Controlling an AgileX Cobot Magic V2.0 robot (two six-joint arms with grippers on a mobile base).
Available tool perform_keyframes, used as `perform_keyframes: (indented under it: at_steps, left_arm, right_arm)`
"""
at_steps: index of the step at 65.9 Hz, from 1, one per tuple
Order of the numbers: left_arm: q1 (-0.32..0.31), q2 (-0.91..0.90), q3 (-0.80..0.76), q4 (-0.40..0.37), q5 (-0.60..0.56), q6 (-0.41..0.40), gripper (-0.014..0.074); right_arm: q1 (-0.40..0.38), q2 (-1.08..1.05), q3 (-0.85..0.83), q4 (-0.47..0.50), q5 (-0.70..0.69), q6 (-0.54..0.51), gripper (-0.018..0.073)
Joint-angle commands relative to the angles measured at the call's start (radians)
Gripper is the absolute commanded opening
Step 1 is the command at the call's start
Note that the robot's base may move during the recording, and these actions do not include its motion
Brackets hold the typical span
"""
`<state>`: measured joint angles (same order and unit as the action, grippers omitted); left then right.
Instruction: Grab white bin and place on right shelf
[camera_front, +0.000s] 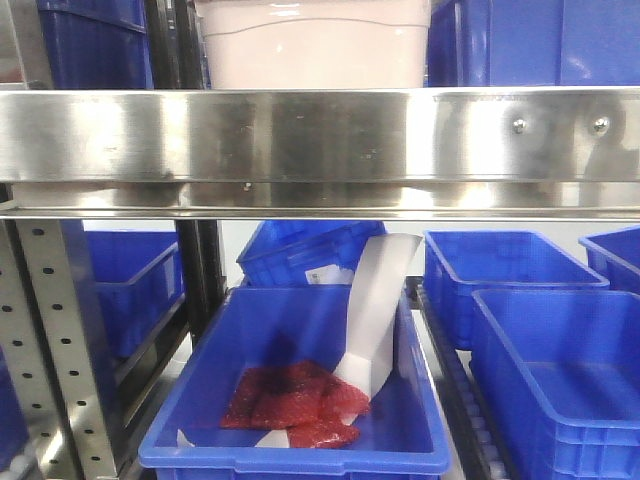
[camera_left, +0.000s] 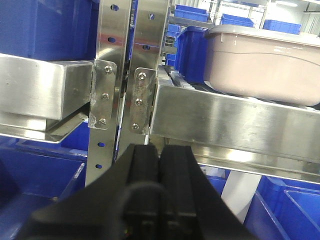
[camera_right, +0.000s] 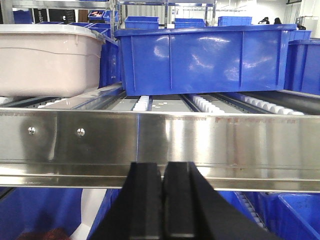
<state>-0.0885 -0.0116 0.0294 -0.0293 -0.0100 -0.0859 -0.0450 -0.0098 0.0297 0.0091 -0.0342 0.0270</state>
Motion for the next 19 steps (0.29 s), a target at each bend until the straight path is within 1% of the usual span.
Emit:
perform_keyframes:
  at_steps: [1,19]
  left_arm:
    - [0.002,-0.011,-0.001,-0.008,-0.091,-0.007,-0.0118]
    - [0.002,-0.011,-0.001,-0.008,-0.091,-0.007,-0.0118]
  right_arm:
    - [0.001,-0.019,-0.002,-0.009,-0.093,-0.001,0.0054]
    - [0.001,-0.019,-0.002,-0.009,-0.093,-0.001,0.0054]
